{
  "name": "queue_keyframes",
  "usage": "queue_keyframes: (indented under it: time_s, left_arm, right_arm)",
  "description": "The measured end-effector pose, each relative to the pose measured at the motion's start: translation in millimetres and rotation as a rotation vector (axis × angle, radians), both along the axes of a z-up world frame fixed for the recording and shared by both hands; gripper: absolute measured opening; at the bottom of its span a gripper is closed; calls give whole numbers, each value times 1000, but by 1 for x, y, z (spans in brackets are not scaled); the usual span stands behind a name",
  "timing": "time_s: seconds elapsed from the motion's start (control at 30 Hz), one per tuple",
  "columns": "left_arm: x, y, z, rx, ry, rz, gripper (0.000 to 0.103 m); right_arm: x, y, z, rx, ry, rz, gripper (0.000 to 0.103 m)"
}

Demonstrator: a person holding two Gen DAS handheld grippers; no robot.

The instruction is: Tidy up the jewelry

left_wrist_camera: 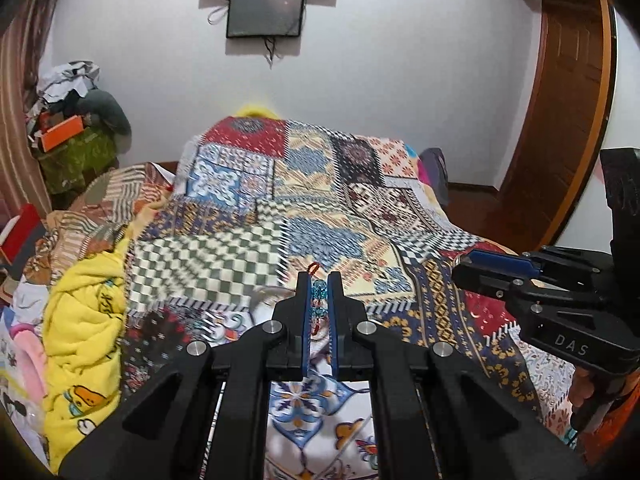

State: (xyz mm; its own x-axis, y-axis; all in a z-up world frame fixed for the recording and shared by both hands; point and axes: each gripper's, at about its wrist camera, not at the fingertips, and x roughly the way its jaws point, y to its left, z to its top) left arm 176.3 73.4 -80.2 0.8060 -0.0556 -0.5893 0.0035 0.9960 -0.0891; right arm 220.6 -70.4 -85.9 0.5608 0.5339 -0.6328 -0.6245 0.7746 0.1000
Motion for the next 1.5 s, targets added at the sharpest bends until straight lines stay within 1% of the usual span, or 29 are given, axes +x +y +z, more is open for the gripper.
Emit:
queue_keyframes:
  time_s: [0.23, 0.4, 0.93, 1.23, 1.5]
  left_arm:
    - [4, 21, 5, -5, -28, 31, 6]
    - [12, 30, -1, -17, -24, 33, 6]
    - [41, 36, -51, -28, 74, 10, 6]
    - [50, 41, -70, -27, 117, -7, 6]
    - [55, 41, -83, -30, 157, -45, 6]
  right_arm:
    - [4, 23, -1, 12, -3, 46, 20]
    - [10, 35, -8, 11, 11, 67, 20]
    - [27, 59, -37, -19, 74, 101, 20]
    - [33, 70, -48, -35, 98, 122, 20]
    - [39, 76, -57, -43, 120, 125, 20]
